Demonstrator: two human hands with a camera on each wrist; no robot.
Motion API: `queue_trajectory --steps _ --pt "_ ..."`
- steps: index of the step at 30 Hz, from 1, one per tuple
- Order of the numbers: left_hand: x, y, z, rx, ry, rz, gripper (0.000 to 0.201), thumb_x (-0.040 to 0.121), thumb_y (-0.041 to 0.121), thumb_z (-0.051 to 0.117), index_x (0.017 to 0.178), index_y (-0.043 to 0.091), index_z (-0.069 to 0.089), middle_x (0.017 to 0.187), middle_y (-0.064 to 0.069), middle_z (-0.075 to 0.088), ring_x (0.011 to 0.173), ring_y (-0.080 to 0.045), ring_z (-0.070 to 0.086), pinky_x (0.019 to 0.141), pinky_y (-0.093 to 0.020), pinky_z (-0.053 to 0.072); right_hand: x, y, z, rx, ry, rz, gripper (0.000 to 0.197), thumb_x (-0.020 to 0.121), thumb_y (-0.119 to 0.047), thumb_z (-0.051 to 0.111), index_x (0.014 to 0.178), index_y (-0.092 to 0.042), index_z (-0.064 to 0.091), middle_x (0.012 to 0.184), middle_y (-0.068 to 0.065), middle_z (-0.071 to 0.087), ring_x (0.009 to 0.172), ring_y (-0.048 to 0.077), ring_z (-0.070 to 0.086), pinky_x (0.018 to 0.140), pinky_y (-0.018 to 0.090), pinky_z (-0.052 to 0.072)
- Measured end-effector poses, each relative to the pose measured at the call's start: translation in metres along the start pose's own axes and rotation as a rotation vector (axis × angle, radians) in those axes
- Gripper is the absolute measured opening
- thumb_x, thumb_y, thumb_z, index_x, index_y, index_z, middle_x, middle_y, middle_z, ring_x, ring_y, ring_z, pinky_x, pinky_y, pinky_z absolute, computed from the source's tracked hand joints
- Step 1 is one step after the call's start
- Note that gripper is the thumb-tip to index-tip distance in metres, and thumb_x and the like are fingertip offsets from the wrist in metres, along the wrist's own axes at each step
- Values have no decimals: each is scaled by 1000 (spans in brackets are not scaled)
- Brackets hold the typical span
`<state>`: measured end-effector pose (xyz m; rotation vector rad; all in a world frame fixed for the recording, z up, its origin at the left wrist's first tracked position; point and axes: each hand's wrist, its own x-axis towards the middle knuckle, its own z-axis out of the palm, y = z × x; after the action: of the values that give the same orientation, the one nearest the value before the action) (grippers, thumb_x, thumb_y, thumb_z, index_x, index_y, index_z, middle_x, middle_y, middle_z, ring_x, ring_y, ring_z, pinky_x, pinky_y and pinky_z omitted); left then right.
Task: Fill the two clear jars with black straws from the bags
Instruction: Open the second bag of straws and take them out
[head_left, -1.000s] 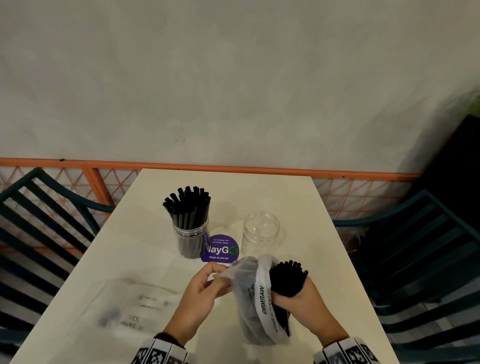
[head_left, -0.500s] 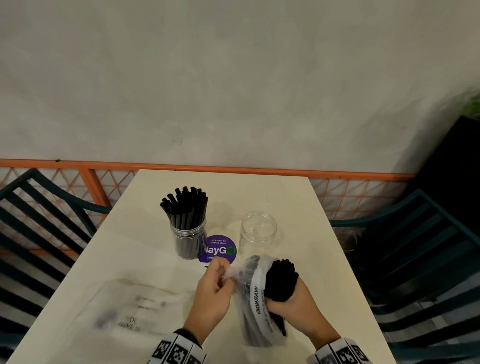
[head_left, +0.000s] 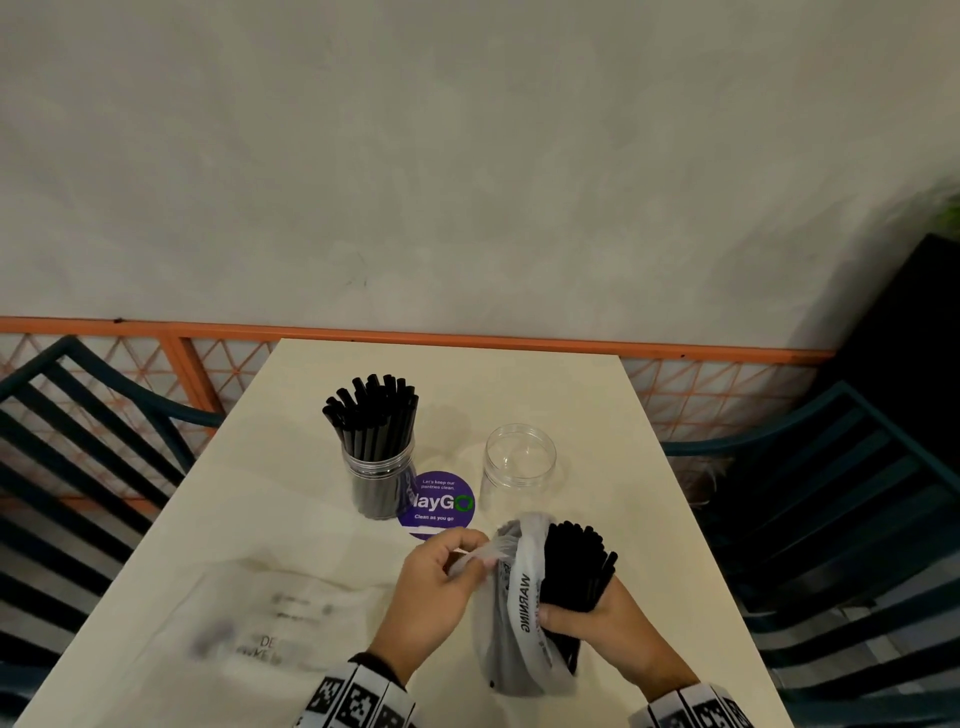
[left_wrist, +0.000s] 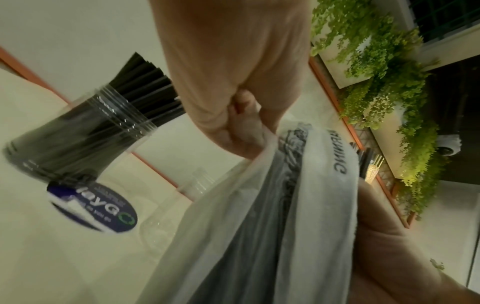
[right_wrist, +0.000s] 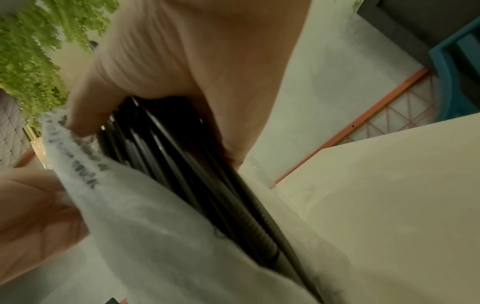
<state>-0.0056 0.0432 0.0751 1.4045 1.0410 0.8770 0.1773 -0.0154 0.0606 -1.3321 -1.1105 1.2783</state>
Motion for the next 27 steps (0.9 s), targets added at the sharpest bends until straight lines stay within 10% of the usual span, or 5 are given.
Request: queue_trajectory --steps 6,10,15,19,27 --pt "-5 -2 2 -96 -202 -57 9 78 31 54 82 26 60 76 0 59 72 -12 52 75 -31 44 4 4 3 -44 104 -54 65 42 -30 86 101 -20 63 96 -8 74 95 9 67 75 16 52" --pt "-5 -2 -5 -45 -255 -8 45 65 43 71 104 25 59 104 5 65 90 -16 66 83 -31 54 2 3 5 -39 119 -73 56 42 -28 80 95 -19 64 89 -13 75 87 4 69 68 12 51" --pt "2 -5 -5 -100 -84 -26 23 79 19 68 59 21 58 62 -5 55 58 -11 46 58 -23 40 2 9 6 -70 110 -47 87 36 -52 89 110 -16 61 107 2 71 102 11 65 85 24 52" --pt "0 -9 -4 -232 -92 -124 22 89 12 55 67 10 52 70 -12 45 66 -18 41 61 -26 40 3 18 2 -142 143 -3 105 36 -57 87 125 -21 45 127 2 55 117 12 54 101 36 45" --pt "1 -15 -6 -394 -94 -182 35 95 6 38 113 35 44 82 -20 64 75 -25 62 69 -40 52 -2 33 2 -299 -170 10 111 54 -23 91 140 -24 21 142 -11 40 128 -5 39 97 7 35"
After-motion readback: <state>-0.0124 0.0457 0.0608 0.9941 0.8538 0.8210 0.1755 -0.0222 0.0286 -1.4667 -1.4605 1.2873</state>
